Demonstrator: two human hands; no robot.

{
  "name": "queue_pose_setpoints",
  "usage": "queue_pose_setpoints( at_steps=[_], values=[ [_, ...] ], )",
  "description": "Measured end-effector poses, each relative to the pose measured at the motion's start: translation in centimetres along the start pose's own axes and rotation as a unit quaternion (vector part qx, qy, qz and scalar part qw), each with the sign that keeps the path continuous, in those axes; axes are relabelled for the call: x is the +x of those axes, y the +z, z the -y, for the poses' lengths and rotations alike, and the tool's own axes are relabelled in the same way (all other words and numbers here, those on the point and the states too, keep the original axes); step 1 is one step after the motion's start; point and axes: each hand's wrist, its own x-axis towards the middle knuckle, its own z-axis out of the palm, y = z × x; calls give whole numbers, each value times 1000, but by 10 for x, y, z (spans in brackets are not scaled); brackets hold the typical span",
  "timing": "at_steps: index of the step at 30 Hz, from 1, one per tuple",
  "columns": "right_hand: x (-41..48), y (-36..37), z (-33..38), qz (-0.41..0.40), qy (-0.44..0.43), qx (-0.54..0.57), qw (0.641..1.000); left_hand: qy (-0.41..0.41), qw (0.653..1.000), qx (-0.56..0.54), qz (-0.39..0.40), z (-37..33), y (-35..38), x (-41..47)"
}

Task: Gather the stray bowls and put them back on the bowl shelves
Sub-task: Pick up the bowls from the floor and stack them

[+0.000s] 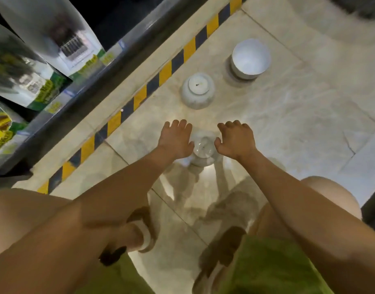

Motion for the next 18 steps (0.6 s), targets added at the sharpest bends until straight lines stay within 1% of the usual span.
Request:
queue_pose_setpoints(
  at_steps=[5, 7, 8, 11, 15, 18],
  values=[
    [8, 50, -5, -8, -6, 48, 999, -2, 999, -3, -35, -5, 46, 19],
    [9, 68, -6, -28, -2, 71, 997, -19, 999, -2, -31, -8, 59, 25],
    [10, 76, -6, -19, 2, 70, 997, -28, 999, -14, -30, -10, 66, 28],
    [14, 100, -10, 10, 34, 68, 997, -60, 996, -60, -32, -15, 82, 36],
    [23, 122, -8, 55, 119, 183, 974, -121, 982, -149, -5, -16, 103, 49],
    [28, 131, -5, 57, 148, 240, 958, -143, 961, -236, -4, -20, 109, 51]
  ],
)
